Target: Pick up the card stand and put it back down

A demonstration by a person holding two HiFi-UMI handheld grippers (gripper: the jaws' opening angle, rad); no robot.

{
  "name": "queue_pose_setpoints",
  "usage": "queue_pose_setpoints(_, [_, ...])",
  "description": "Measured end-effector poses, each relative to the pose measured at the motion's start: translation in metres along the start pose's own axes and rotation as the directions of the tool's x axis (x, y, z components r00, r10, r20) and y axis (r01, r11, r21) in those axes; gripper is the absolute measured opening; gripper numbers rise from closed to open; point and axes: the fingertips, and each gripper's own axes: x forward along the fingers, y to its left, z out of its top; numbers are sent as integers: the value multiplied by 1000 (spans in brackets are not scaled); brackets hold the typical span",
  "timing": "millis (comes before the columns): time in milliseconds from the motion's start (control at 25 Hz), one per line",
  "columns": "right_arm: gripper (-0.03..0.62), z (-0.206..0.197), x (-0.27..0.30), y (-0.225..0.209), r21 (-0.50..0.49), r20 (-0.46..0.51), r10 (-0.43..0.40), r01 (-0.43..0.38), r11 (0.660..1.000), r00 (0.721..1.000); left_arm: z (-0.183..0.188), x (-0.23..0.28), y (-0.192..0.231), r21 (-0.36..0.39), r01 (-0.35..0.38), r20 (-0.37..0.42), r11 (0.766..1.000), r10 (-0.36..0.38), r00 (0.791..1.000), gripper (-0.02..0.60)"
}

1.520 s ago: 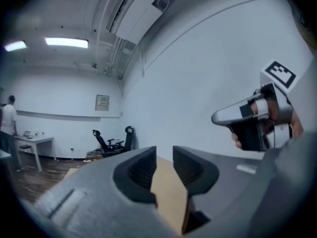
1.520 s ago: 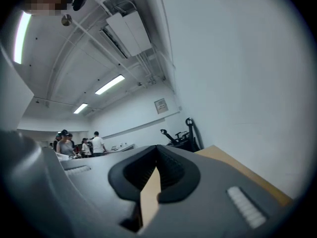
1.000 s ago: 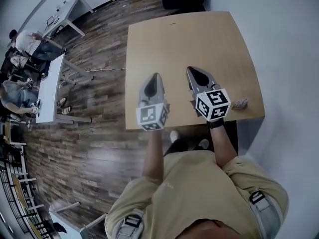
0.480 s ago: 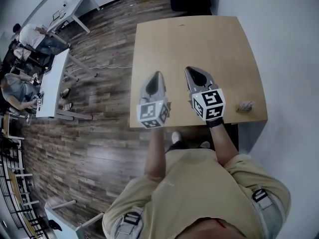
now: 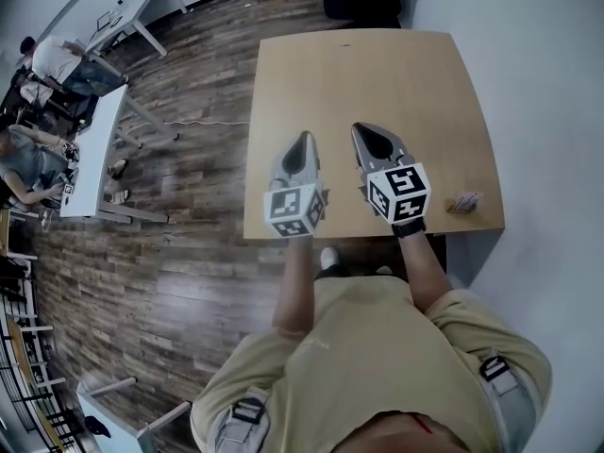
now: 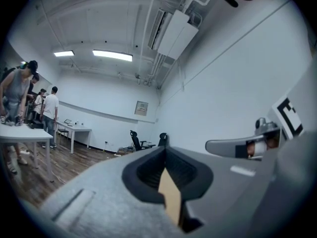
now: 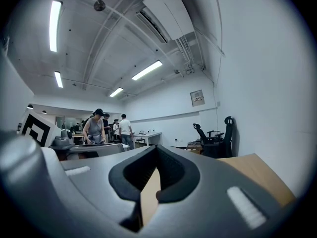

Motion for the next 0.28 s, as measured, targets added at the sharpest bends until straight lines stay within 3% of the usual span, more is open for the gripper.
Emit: queue_pose_setpoints(280, [3,11,23,-23,-7,-13,-11,10,1000,1000,2,19,15,-9,-4,-13,1000,4,1000,3])
